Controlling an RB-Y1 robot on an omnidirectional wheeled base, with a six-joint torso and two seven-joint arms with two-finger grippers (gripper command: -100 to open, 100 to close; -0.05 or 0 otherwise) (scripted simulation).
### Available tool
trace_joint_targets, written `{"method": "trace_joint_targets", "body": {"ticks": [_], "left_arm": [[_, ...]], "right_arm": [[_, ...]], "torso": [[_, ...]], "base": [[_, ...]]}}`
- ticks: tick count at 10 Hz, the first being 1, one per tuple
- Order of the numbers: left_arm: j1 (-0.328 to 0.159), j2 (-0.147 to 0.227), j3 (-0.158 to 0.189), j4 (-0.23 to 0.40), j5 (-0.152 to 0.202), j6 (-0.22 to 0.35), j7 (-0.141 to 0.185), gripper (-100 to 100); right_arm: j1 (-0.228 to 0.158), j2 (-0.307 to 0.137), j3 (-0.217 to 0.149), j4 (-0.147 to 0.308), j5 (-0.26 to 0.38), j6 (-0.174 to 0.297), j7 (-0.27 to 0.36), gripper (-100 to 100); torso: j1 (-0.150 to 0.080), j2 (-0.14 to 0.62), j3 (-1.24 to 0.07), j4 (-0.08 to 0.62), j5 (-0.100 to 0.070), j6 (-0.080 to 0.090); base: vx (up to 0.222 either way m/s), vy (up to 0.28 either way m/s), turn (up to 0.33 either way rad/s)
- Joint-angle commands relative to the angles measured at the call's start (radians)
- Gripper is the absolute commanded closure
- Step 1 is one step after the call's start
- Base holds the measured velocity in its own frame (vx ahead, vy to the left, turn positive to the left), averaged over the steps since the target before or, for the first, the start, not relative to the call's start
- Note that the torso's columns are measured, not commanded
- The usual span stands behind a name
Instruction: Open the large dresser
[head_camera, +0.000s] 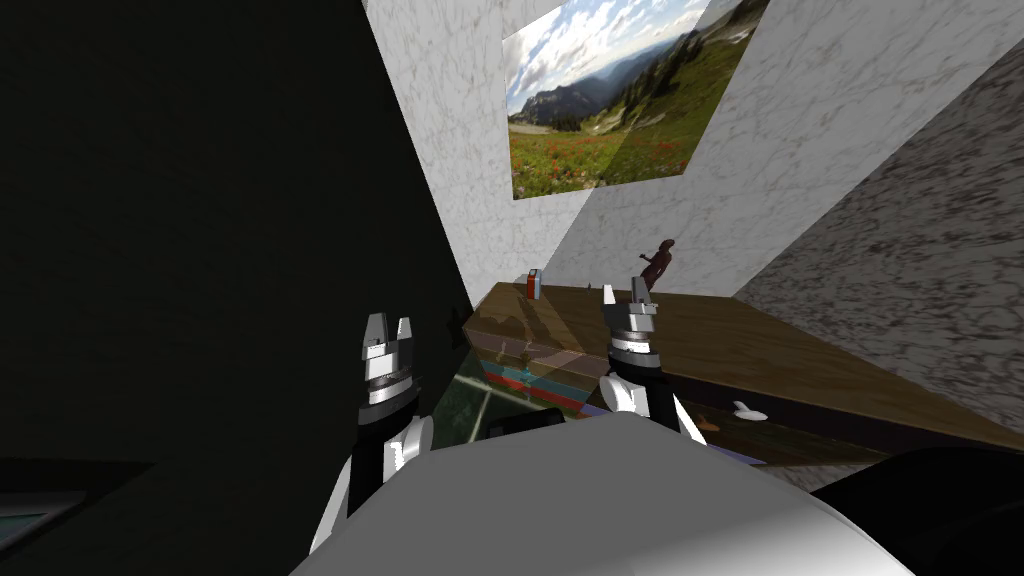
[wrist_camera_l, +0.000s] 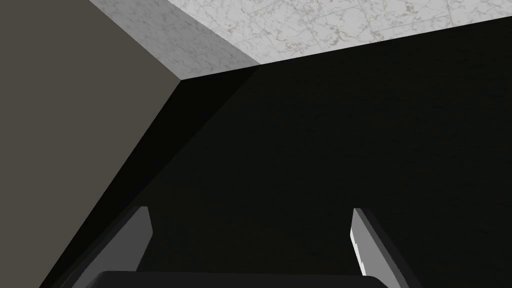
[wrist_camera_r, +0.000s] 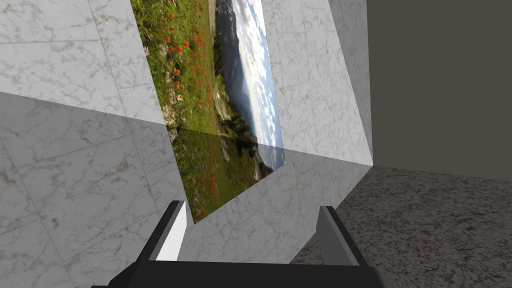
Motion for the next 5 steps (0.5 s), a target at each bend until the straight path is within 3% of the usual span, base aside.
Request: {"method": "trace_joint_targets", "body": {"ticks": [1,5], "left_arm": [[0.000,0.000,0.000,0.000,0.000,0.000,0.000,0],[0.000,0.000,0.000,0.000,0.000,0.000,0.000,0]], "right_arm": [[0.000,0.000,0.000,0.000,0.000,0.000,0.000,0],[0.000,0.000,0.000,0.000,0.000,0.000,0.000,0]], "torso": [[0.000,0.040,-0.082,0.041,0.000,0.000],[0.000,0.322,-0.644,0.322,0.000,0.000]], "base": [[0.000,0.000,0.000],[0.000,0.000,0.000]]}}
